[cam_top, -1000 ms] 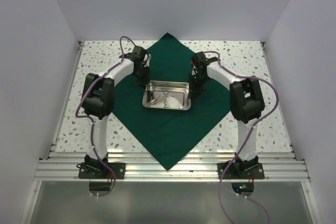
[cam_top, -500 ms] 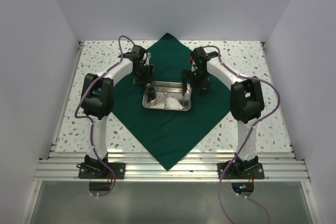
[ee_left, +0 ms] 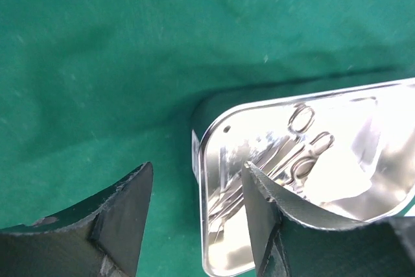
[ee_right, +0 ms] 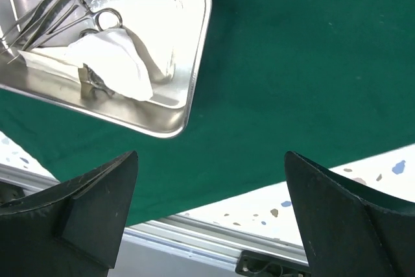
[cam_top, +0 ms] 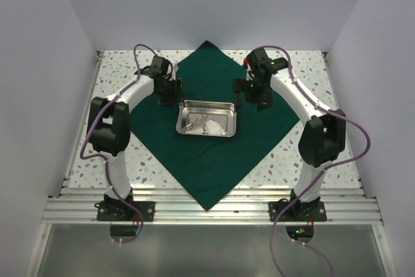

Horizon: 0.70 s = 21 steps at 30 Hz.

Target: Prepare the surgical pack

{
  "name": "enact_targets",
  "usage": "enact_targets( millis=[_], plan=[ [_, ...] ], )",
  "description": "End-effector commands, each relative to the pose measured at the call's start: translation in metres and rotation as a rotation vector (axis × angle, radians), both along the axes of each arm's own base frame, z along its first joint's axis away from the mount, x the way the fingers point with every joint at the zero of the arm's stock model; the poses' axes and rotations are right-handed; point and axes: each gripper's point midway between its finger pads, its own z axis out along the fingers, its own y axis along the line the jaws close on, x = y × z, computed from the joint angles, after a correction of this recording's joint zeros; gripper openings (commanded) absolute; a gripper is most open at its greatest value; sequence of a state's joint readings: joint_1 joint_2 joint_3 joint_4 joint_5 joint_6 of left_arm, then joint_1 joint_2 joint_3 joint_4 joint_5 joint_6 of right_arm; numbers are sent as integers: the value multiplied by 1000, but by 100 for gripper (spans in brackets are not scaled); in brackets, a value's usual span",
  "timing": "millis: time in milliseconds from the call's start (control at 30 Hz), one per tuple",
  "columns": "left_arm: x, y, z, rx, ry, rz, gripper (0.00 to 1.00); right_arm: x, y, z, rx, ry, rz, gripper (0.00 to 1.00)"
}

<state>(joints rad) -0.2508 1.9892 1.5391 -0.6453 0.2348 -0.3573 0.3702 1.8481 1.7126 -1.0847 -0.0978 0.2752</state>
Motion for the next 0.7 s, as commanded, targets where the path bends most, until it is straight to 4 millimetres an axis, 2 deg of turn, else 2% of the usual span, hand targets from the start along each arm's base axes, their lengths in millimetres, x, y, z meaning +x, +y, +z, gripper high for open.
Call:
enact_targets(
  millis=[0,133,167,233,367,633,667],
  plan=[
    [-2,-2,4,-23,-15,-1,59,6,13,-16,41,40,22,98],
    [-6,-5,0,-42,2,-9,56,21,29,-35,94,64,27,91],
    [-6,-6,0,-46,5,-11,55,23,32,-47,90,89,26,90],
    [-8,-8,-3,-56,12,-12,52,30,38,-51,109,86,27,87],
    [-12,-13,-7,-85,28,-15,46,35,43,-66,119,112,17,73],
    [-8,-27,-12,-131,39,-21,34,38,49,-88,122,163,14,52],
    [-7,-29,-12,-136,38,-26,33,41,49,-87,126,161,13,46]
  ],
)
